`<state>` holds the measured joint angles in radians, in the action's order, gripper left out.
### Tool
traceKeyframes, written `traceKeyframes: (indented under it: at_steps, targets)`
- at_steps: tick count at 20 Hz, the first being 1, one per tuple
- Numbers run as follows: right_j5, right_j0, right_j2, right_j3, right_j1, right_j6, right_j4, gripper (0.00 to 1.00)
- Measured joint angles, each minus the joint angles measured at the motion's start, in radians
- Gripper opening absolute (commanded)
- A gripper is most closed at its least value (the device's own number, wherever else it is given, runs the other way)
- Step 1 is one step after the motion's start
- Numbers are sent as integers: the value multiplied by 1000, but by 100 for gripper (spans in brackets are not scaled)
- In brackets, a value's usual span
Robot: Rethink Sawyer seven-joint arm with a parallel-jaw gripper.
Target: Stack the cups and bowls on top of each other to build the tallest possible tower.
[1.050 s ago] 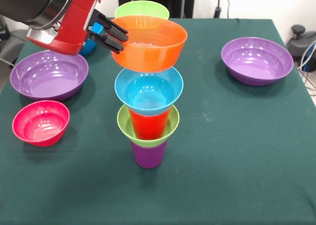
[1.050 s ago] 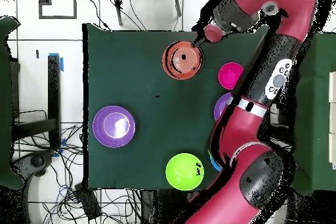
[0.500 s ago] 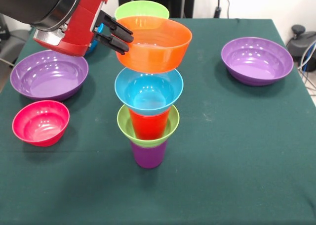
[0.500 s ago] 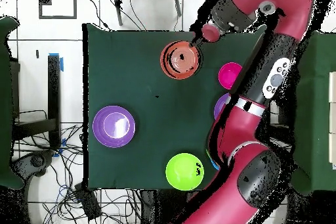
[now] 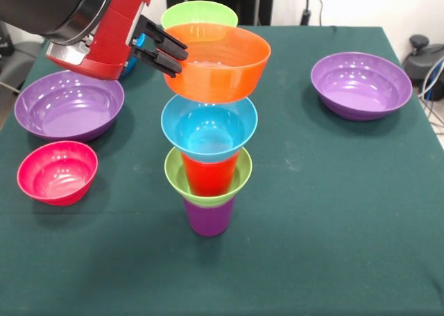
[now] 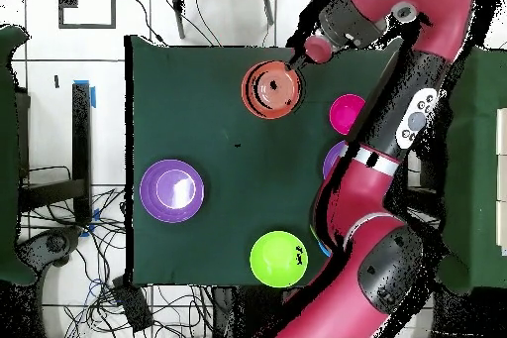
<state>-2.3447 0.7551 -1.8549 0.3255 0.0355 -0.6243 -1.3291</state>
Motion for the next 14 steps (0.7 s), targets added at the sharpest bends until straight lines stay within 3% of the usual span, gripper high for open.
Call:
traceKeyframes:
  at_steps: [14]
  targets:
    - [0, 0, -3, -5, -12, 0, 0, 0]
